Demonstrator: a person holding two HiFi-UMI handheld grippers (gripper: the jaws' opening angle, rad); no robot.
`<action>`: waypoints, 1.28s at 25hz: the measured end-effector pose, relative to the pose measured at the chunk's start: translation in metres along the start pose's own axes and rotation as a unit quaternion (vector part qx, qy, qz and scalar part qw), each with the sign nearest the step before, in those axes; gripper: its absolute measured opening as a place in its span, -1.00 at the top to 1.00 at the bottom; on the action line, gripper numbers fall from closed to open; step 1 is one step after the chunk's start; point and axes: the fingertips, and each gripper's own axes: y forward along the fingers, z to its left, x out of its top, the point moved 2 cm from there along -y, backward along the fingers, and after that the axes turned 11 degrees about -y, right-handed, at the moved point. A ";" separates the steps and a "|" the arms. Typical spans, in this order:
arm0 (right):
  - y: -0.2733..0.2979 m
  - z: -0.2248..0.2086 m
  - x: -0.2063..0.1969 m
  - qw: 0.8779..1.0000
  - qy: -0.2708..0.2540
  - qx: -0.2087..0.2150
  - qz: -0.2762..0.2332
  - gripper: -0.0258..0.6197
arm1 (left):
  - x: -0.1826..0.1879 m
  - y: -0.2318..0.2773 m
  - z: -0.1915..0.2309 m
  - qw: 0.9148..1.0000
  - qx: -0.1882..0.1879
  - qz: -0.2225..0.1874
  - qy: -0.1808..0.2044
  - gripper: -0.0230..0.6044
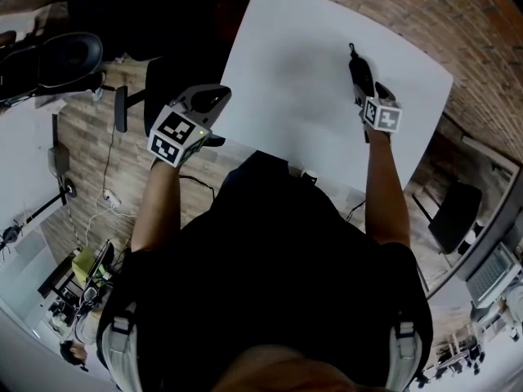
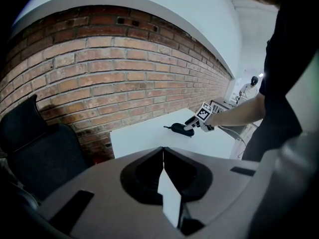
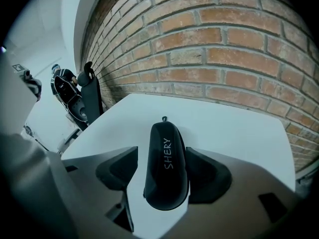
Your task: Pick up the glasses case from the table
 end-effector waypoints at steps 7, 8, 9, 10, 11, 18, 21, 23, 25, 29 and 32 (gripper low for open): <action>0.015 -0.005 -0.006 1.000 -0.011 -0.001 0.019 -0.05 | -0.009 0.002 0.006 1.000 0.000 0.006 -0.009 0.90; 0.018 -0.005 -0.008 1.000 -0.012 -0.001 0.022 -0.06 | -0.010 0.003 0.007 1.000 -0.001 0.007 -0.010 0.90; 0.021 -0.006 -0.009 1.000 -0.013 0.000 0.024 -0.07 | -0.012 0.004 0.008 1.000 -0.002 0.009 -0.011 0.90; 0.023 -0.006 -0.009 1.000 -0.013 0.000 0.026 -0.08 | -0.012 0.004 0.009 1.000 -0.003 0.010 -0.012 0.90; 0.024 -0.006 -0.010 0.999 -0.014 0.000 0.029 -0.09 | -0.012 0.004 0.010 1.000 -0.003 0.010 -0.013 0.90; 0.035 -0.009 -0.019 0.999 -0.020 0.001 0.047 -0.14 | -0.018 0.009 0.012 1.000 -0.008 0.012 -0.017 0.90; 0.040 -0.009 -0.023 0.998 -0.024 0.003 0.057 -0.19 | -0.021 0.010 0.015 1.000 -0.008 0.014 -0.020 0.90; 0.042 -0.010 -0.025 0.998 -0.024 0.003 0.059 -0.21 | -0.023 0.010 0.016 1.000 -0.008 0.014 -0.021 0.90; 0.044 -0.011 -0.026 0.998 -0.023 0.003 0.060 -0.21 | -0.024 0.012 0.016 1.000 -0.009 0.014 -0.022 0.90; 0.048 -0.010 -0.030 0.998 -0.021 0.001 0.064 -0.21 | -0.029 0.015 0.016 0.999 -0.014 0.018 -0.026 0.90; 0.051 -0.009 -0.031 0.998 -0.020 0.000 0.066 -0.21 | -0.030 0.015 0.018 0.999 -0.013 0.018 -0.027 0.90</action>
